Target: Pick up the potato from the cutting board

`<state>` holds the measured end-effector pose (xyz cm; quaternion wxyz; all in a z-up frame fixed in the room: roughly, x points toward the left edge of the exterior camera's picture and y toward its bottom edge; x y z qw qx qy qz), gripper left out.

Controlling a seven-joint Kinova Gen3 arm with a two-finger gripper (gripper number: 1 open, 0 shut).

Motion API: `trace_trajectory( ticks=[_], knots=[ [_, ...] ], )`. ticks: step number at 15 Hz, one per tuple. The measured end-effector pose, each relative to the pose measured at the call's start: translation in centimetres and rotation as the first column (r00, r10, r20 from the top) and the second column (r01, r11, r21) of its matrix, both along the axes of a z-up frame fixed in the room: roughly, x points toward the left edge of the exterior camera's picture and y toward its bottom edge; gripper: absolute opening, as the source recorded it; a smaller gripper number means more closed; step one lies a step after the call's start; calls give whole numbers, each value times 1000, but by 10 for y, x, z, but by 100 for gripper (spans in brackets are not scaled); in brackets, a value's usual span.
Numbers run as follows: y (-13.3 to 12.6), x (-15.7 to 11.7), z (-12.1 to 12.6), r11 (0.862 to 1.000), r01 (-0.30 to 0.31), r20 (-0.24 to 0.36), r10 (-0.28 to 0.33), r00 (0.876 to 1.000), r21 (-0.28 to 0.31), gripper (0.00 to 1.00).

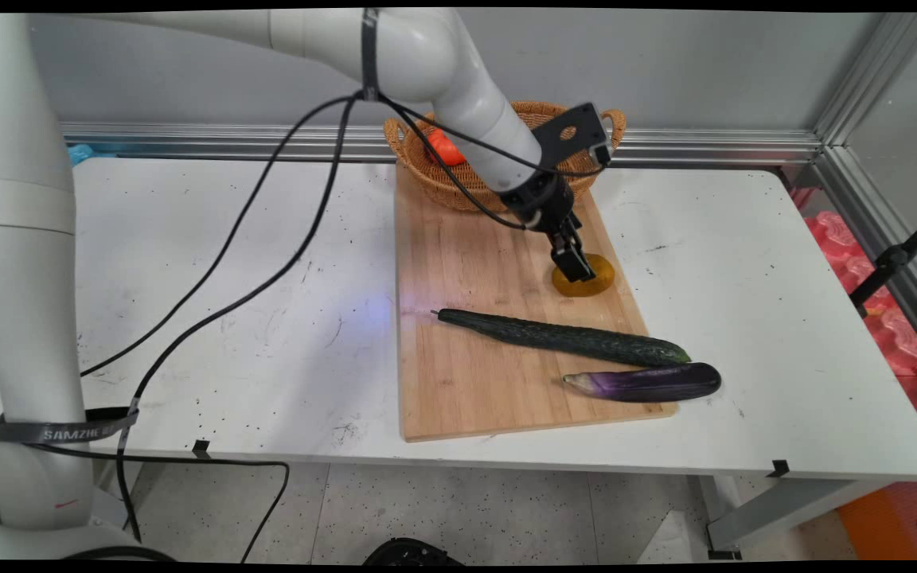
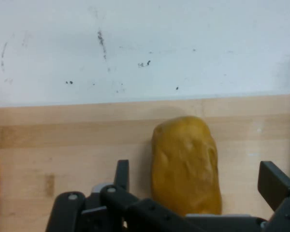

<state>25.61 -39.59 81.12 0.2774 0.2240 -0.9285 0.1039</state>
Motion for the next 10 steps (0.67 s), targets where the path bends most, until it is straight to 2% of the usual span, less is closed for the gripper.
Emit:
trace_trajectory(
  ticks=[10],
  knots=[
    [-5, -5, -39, 999, -40, 8, 40, 999, 8, 100]
  ],
)
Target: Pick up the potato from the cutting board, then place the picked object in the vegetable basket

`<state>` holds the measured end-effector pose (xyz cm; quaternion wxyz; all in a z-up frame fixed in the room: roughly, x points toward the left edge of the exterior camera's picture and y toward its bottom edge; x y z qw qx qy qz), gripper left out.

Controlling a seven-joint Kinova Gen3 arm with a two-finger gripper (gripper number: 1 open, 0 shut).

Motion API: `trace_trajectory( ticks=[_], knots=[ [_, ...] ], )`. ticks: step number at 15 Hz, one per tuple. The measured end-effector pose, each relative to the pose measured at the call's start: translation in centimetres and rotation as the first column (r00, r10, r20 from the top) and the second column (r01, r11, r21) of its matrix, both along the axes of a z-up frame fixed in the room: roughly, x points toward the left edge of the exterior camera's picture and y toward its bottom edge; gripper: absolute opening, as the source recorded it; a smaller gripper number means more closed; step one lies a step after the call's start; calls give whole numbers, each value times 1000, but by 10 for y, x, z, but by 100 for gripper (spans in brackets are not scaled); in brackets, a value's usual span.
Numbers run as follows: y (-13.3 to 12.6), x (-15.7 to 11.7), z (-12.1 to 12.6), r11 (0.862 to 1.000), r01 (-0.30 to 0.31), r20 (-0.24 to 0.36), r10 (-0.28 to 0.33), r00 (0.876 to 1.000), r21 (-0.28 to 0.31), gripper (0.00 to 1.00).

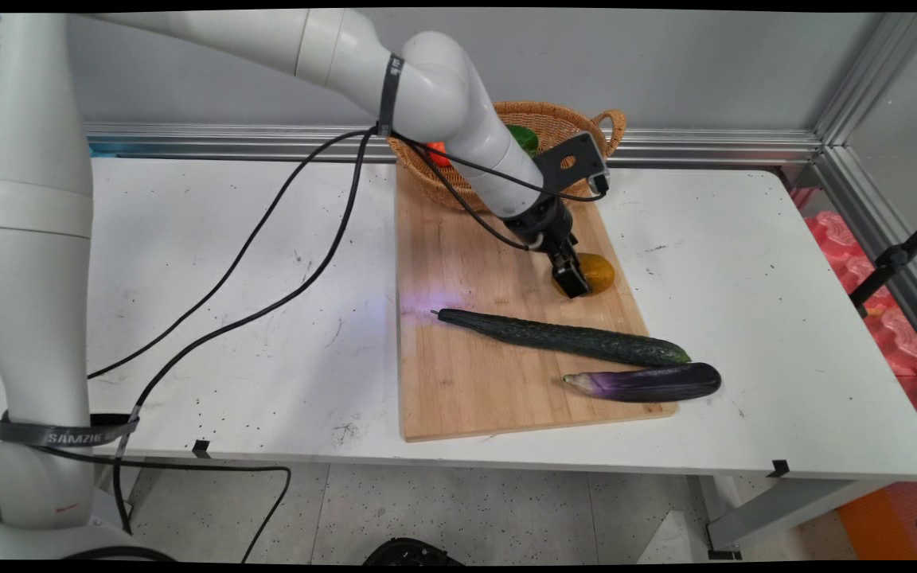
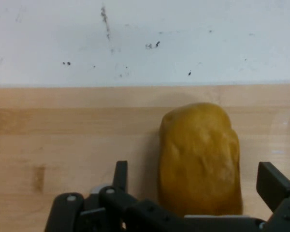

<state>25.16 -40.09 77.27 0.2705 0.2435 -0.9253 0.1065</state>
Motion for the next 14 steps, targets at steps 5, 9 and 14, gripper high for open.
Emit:
trace_trajectory(
  ticks=[5, 9, 14],
  knots=[
    [-2, -2, -10, 1000, -16, -22, 16, 1000, -2, 100],
    [-3, -5, -14, 1000, -19, -40, 20, 999, 3, 0],
    [-6, -4, -10, 1000, -22, -61, 23, 998, 12, 0]
  ],
)
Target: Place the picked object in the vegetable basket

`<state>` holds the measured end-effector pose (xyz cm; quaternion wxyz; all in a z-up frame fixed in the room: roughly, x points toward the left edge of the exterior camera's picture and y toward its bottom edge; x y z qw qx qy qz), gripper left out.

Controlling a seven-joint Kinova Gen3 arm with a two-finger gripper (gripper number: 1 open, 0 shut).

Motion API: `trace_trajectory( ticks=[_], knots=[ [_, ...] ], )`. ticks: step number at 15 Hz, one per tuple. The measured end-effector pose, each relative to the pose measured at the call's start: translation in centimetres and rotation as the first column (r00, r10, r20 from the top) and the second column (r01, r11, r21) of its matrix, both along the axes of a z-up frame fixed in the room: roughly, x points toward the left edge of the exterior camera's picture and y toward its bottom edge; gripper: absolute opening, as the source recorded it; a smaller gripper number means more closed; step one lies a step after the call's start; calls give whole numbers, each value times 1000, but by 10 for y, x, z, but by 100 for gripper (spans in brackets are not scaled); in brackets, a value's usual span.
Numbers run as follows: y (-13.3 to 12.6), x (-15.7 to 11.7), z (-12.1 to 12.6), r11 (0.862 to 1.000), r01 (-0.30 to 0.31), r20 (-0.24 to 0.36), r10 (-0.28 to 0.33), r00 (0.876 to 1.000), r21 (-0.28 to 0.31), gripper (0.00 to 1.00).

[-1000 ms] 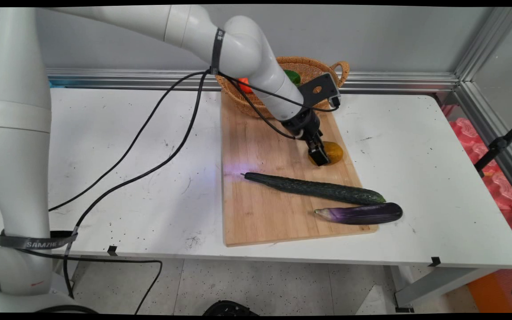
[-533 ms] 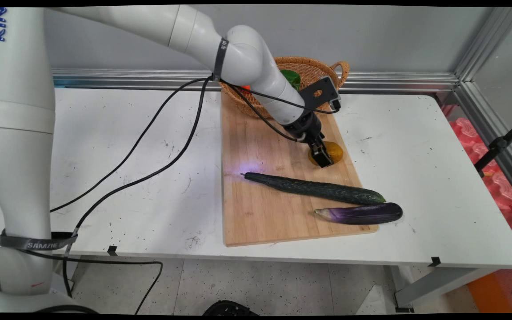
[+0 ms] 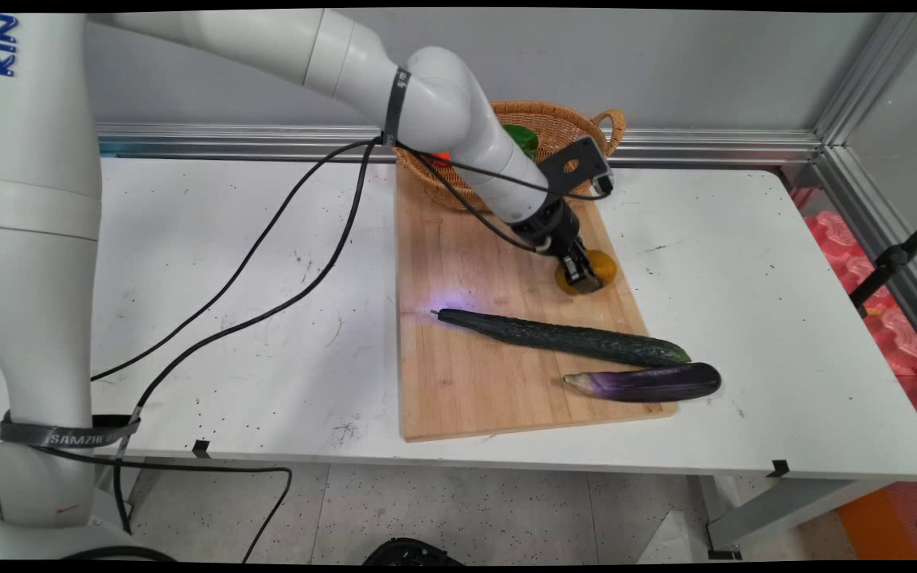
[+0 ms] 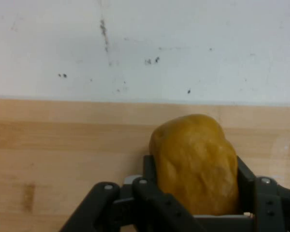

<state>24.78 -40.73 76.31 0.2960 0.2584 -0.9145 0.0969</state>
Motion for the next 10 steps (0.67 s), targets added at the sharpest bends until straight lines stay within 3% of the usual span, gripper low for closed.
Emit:
trace_trajectory(
  ticks=[10],
  knots=[
    [-34, 34, 68, 998, -4, 3, 5, 1000, -62, 0]
  ],
)
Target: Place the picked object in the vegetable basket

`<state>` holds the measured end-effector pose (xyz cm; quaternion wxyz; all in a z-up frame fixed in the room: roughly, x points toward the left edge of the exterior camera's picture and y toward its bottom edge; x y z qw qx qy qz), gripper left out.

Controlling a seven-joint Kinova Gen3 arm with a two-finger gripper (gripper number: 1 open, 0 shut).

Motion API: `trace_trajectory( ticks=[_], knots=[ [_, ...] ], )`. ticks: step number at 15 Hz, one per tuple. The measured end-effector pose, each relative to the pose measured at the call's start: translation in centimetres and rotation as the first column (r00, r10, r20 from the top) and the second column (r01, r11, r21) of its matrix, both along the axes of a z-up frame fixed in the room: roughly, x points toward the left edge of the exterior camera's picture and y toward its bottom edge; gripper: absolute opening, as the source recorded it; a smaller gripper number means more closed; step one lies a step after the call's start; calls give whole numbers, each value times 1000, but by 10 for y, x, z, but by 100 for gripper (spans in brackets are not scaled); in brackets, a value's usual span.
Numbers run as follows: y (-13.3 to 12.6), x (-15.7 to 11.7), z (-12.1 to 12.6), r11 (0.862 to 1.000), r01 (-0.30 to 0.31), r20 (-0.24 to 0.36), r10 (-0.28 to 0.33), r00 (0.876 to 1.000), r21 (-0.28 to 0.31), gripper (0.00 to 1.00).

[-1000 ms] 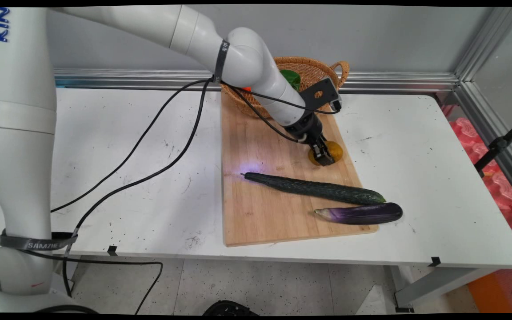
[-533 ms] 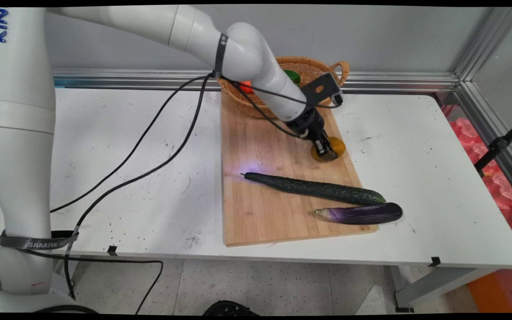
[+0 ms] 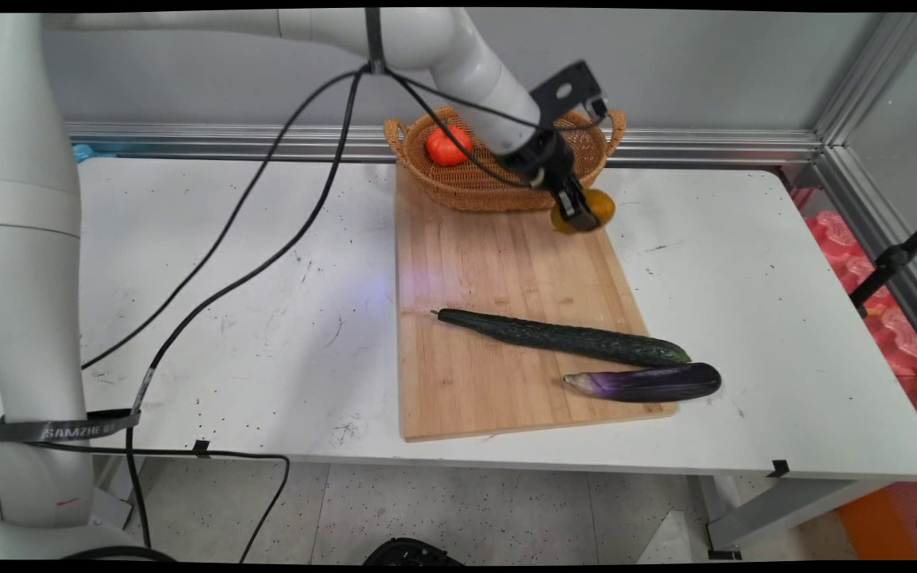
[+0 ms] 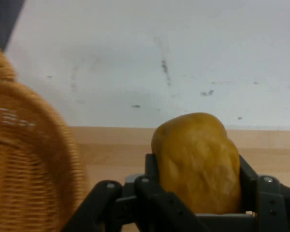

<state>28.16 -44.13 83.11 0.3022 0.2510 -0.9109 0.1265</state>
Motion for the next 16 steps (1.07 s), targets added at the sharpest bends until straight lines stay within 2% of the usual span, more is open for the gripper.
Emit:
trace_trajectory(
  ticks=[4, 8, 16],
  knots=[
    [-21, 25, 20, 999, -19, 24, 20, 1000, -40, 0],
    [-44, 50, 30, 996, -38, 41, 41, 998, -83, 0],
    [-76, 70, 17, 992, -47, 36, 51, 998, -116, 0]
  ],
)
